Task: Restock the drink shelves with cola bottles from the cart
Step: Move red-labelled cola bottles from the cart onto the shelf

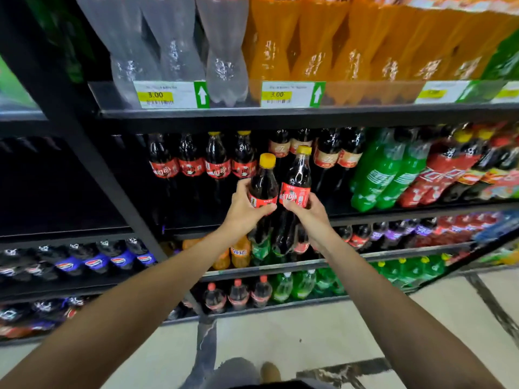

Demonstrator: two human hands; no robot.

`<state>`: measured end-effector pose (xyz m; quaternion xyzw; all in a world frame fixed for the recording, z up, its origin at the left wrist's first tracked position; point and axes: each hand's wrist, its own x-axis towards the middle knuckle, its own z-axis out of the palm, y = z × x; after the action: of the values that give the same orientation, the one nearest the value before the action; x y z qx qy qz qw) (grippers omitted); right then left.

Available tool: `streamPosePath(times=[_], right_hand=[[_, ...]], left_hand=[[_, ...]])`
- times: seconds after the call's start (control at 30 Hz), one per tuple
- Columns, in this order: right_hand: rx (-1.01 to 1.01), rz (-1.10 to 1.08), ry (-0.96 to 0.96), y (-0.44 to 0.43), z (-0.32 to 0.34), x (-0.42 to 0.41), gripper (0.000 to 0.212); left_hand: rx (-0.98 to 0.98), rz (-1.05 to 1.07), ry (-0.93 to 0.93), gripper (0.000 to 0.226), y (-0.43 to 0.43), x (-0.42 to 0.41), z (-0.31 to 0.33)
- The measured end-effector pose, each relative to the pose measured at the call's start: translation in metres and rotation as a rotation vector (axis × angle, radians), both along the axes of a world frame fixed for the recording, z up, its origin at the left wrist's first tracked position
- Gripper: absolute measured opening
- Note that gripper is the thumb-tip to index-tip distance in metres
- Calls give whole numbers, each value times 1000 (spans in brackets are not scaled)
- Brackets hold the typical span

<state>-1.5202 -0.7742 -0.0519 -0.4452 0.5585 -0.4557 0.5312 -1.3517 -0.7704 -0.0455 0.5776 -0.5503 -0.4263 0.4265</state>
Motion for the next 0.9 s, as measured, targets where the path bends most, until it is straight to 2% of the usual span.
streamPosePath(times=[0.27,0.47,0.67,0.9], right_hand=[[-56,11,15,-40,5,-18,38],[-105,47,-19,-57,0,-27,39],[-142,122,45,-68,-9,-39,46],[-181,254,79,-81,-15,-48,59]], left_hand=[[-45,32,-15,79,-37,-19,11],[-61,138,-58,80,-46,-38,4],[-66,244,-58,84,-55,-54,-1],[-89,167,-102,87,-64,-48,-7]])
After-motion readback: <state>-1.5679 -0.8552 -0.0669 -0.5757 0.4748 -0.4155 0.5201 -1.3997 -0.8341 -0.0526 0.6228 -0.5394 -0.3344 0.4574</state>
